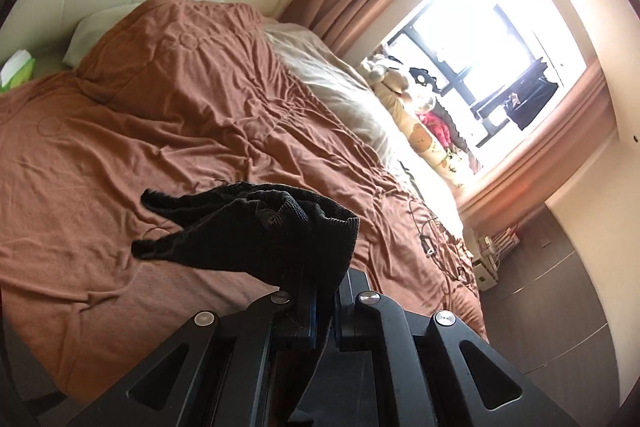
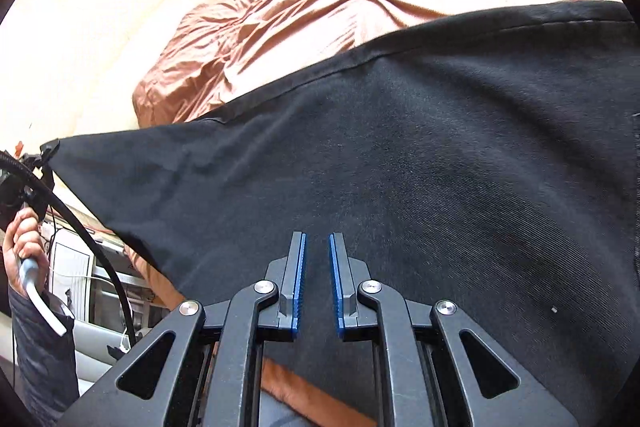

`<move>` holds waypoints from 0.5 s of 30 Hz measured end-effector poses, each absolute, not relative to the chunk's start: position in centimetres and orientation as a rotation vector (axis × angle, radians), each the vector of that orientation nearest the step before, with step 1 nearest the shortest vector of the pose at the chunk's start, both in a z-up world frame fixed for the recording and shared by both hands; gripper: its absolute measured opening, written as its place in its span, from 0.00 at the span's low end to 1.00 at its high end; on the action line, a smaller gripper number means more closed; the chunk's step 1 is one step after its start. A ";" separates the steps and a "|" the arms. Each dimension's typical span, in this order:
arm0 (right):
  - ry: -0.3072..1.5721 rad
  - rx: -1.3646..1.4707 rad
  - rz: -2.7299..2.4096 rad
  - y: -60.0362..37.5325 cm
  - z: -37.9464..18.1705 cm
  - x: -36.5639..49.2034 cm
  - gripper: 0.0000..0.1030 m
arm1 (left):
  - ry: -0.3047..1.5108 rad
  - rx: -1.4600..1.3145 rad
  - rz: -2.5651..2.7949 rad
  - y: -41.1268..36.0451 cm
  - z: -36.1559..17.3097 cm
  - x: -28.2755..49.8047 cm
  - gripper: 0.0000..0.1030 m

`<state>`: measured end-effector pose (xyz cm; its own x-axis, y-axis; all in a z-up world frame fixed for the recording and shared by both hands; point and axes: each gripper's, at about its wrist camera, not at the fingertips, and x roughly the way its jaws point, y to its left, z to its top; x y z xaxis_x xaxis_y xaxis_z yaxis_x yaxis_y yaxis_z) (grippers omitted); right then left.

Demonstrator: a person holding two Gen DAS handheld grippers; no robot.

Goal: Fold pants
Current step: 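Lift the hem with the left gripper and carry it over the pants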

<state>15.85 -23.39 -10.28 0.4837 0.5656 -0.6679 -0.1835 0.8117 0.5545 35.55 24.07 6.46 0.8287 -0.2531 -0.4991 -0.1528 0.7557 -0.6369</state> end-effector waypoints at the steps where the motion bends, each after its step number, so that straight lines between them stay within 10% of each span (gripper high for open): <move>1: 0.952 0.438 0.476 -23.7 -9.9 15.4 0.09 | 0.599 -0.716 -0.072 23.4 7.3 35.7 0.05; 15: 0.798 0.482 0.422 -31.4 -5.0 8.6 0.09 | 0.518 -0.613 -0.254 12.6 16.9 37.4 0.05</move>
